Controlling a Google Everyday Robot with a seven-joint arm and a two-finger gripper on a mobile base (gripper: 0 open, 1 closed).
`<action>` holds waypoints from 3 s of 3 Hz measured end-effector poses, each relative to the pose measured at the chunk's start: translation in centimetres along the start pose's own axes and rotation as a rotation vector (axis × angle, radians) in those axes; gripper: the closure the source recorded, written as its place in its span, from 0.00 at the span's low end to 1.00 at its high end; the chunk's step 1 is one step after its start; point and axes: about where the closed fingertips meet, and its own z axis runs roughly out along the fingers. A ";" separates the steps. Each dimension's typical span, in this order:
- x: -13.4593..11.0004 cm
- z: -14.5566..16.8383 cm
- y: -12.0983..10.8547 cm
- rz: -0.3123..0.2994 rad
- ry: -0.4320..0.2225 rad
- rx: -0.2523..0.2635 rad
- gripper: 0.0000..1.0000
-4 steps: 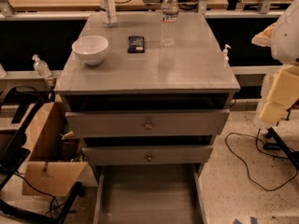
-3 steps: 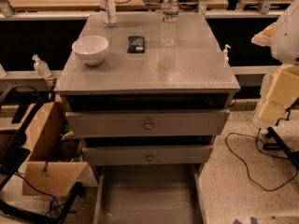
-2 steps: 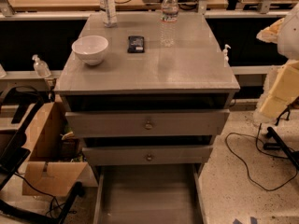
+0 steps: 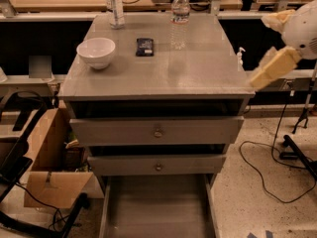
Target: Place water bottle into bottom drawer
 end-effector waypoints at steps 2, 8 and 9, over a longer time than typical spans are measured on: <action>-4.5 4.2 -7.4 0.098 -0.437 0.175 0.00; -10.3 18.2 -24.3 0.504 -0.753 0.244 0.00; -12.9 22.8 -24.1 0.482 -0.701 0.186 0.00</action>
Offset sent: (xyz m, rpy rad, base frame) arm 0.1382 0.0202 0.0586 0.5996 -0.4289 -0.1078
